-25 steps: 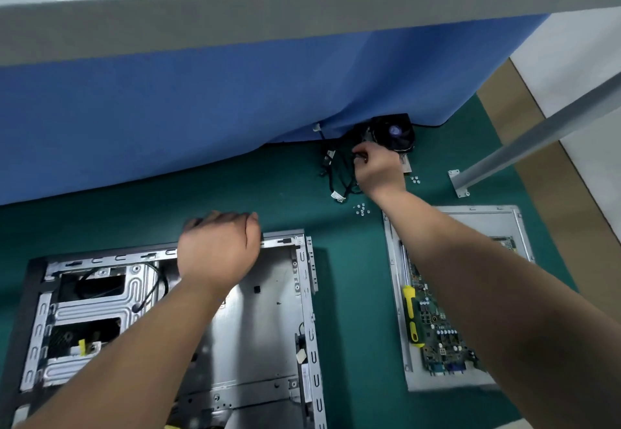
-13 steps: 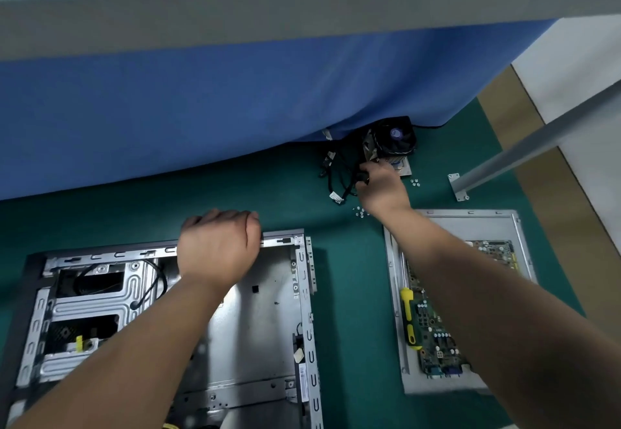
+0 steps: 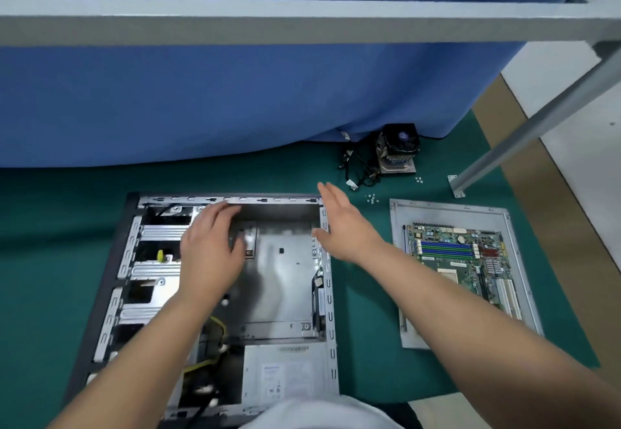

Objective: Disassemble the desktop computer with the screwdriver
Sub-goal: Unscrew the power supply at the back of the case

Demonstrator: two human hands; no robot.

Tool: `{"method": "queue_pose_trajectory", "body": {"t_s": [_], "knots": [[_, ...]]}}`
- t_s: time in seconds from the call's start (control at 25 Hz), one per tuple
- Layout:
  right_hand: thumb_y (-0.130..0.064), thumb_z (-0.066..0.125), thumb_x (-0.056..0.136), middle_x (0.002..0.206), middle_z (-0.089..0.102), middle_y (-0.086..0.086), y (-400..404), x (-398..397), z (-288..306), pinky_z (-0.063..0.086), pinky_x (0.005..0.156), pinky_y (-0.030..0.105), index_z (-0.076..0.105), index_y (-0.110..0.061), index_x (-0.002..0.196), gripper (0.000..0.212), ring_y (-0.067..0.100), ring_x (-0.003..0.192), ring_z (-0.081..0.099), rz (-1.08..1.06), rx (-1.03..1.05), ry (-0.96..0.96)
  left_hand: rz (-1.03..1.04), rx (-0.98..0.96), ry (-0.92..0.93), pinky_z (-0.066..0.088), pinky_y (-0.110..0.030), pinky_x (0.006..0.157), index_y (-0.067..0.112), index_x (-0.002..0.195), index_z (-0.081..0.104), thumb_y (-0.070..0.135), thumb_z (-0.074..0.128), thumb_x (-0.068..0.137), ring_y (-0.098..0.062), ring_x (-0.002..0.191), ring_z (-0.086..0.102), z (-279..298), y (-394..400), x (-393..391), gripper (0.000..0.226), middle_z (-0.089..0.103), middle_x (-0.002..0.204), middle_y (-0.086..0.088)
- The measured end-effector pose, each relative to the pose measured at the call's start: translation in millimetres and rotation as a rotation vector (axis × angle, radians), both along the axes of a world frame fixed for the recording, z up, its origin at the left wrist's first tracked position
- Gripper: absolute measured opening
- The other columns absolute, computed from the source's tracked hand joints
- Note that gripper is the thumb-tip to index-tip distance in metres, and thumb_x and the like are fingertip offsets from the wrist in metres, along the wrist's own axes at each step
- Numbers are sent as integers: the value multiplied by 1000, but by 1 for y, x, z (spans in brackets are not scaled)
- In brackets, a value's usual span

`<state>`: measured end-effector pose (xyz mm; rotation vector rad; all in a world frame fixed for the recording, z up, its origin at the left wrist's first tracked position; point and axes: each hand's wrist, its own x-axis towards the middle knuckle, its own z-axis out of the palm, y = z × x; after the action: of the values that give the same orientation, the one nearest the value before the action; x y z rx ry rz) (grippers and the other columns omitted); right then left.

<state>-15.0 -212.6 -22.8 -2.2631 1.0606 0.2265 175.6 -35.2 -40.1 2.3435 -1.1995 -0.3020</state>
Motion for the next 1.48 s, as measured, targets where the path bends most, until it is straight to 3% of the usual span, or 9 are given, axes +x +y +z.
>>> {"method": "queue_pose_trajectory", "body": {"t_s": [0.12, 0.24, 0.36, 0.44, 0.68, 0.88, 1.28, 1.4, 1.48], "knots": [[-30, 56, 102, 171, 6, -3, -1, 21, -2, 25, 123, 46, 7, -21, 164, 79, 28, 155, 15, 114, -113, 101, 92, 203, -58, 23, -53, 121, 23, 152, 44, 20, 71, 86, -30, 154, 23, -9, 48, -6, 71, 32, 165, -6], [-27, 51, 105, 163, 30, 6, -6, 47, -6, 28, 121, 46, 22, -18, 161, 63, 32, 151, 24, 135, -204, 198, 97, 319, -98, 15, -48, 127, 27, 161, 27, 15, 69, 86, -24, 159, 9, -19, 69, -10, 87, 12, 172, -2], [-4, 55, 93, 138, 53, 10, -6, 58, -12, 41, 96, 44, 40, -16, 143, 53, 33, 127, 48, 145, -350, 267, 93, 346, -144, 14, -45, 127, 27, 162, 21, 15, 72, 84, -23, 159, 6, -23, 69, -10, 95, 7, 173, 0], [8, 57, 79, 124, 57, 11, -6, 58, -14, 40, 79, 42, 43, -15, 131, 59, 33, 113, 54, 167, -427, 296, 88, 372, -169, 14, -44, 127, 27, 163, 20, 19, 73, 84, -23, 159, 7, -25, 68, -9, 96, 7, 173, 1], [13, 57, 73, 106, 61, 10, -6, 33, -5, 35, 66, 42, 44, -14, 117, 53, 31, 84, 48, 174, -463, 335, -3, 414, -224, 16, -43, 127, 30, 164, 14, 15, 72, 84, -21, 159, 6, -19, 58, -7, 100, 4, 173, 3], [2, 57, 83, 98, 59, 8, 14, -32, 1, 38, 62, 39, 33, -15, 102, 35, 29, 80, 49, 74, -396, 380, -174, 402, -285, 19, -45, 126, 41, 162, 12, 9, 56, 91, -21, 159, 7, -13, 30, -7, 90, 6, 172, 11], [-14, 51, 92, 86, 47, 3, 71, -103, -1, 39, 56, 35, 33, -14, 114, 28, 30, 73, 51, -93, -240, 378, -548, 447, -601, 35, -45, 110, 59, 154, -12, 11, 64, 90, -27, 153, 18, -2, -47, -6, 111, 7, 172, 11], [-15, 49, 92, 73, 44, -2, 92, -113, -3, 32, 47, 31, 33, -13, 116, 29, 29, 68, 51, -144, -177, 391, -609, 417, -651, 34, -45, 111, 57, 155, -11, 11, 67, 87, -27, 152, 20, -4, -55, -15, 113, 6, 172, 7], [-18, 48, 92, 78, 50, 0, 96, -115, 0, 41, 54, 32, 35, -14, 114, 25, 29, 73, 55, -179, -117, 408, -556, 363, -607, 32, -45, 112, 54, 158, -2, 15, 64, 90, -27, 152, 20, -7, -47, -22, 102, 8, 172, 6]]}}
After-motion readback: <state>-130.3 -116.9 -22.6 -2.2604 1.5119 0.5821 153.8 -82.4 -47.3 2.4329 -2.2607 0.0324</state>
